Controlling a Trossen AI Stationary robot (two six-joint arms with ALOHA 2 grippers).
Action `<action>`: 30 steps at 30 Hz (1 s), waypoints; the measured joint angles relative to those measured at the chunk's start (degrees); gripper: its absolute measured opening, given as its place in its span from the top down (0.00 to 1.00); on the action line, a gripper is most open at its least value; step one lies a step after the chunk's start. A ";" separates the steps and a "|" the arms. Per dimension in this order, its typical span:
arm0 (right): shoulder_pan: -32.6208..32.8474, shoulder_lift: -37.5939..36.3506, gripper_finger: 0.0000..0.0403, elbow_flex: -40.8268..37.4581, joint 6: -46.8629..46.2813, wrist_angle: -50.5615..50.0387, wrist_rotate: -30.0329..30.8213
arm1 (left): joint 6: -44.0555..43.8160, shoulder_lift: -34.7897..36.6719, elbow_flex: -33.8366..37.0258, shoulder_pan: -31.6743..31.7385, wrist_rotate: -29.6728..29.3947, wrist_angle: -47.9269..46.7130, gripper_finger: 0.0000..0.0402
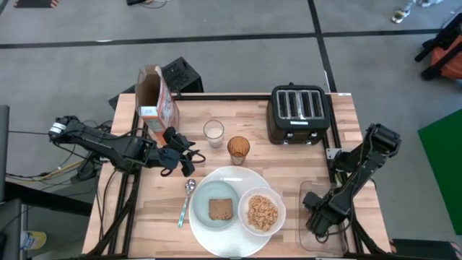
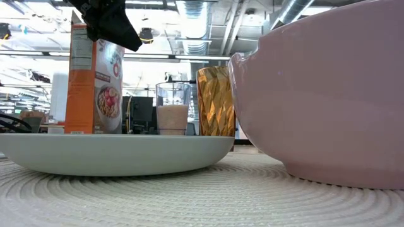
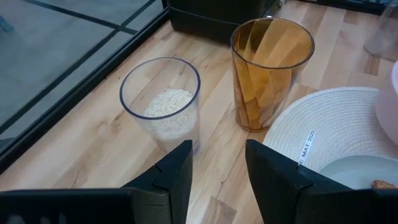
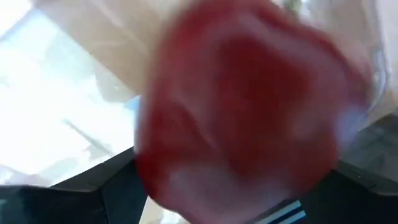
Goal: Arrange a breakfast setting
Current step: Put the red apple on the gray plate
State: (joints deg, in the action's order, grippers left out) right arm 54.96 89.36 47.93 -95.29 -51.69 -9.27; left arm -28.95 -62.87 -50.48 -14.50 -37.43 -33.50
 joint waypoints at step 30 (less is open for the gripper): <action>-0.74 -0.07 0.34 -0.05 1.75 0.94 0.54 | 0.02 0.00 0.00 0.00 -0.74 0.00 0.66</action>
State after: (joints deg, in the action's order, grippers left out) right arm 54.22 89.30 47.88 -93.54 -50.76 -8.73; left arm -28.93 -62.87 -50.48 -14.50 -38.17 -33.50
